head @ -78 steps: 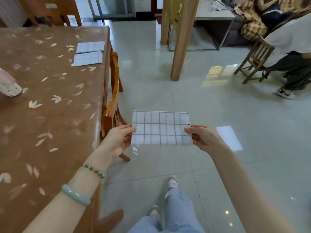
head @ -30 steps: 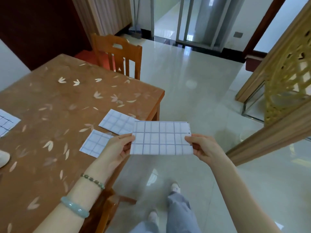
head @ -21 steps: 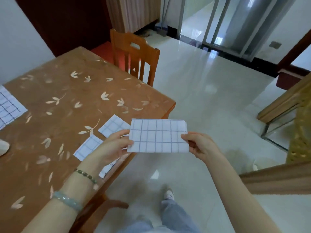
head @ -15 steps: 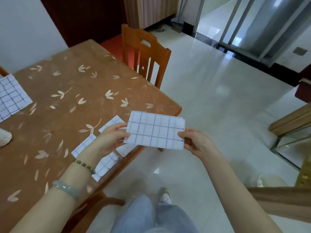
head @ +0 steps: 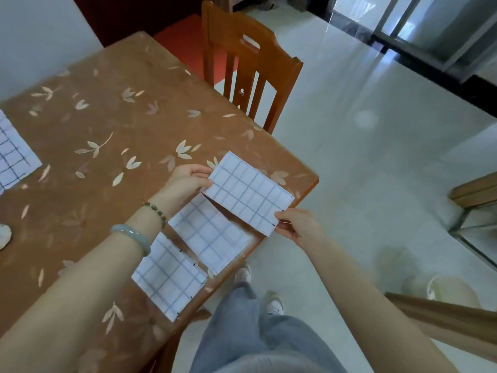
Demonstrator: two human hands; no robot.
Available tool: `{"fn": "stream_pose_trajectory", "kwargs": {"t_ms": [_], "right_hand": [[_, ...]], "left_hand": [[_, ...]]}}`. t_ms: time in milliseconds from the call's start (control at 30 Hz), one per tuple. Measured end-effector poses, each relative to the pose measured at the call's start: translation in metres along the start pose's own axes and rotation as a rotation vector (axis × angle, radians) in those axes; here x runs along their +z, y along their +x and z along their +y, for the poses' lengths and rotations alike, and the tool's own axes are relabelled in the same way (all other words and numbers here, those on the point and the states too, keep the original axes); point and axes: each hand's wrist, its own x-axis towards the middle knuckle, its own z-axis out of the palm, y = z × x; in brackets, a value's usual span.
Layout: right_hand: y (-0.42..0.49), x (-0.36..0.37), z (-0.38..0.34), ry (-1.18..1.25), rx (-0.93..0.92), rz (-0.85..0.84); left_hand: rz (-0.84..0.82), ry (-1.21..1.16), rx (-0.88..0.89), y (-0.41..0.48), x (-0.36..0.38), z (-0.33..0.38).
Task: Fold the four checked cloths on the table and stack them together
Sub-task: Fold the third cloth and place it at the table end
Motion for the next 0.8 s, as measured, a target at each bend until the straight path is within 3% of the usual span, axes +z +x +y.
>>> {"fn": "stream_pose_trajectory", "kwargs": {"t_ms": [300,800], "right_hand": [[0.042,0.032,0.019,-0.122,0.088,0.217],[0.036,0.038,0.020,-0.490,-0.021,0.338]], "left_hand": [[-0.081,0.425,0.125,0.072,0.003,-0.028],[-0.027,0.476,0.168,0.081,0.004,-0.050]]}}
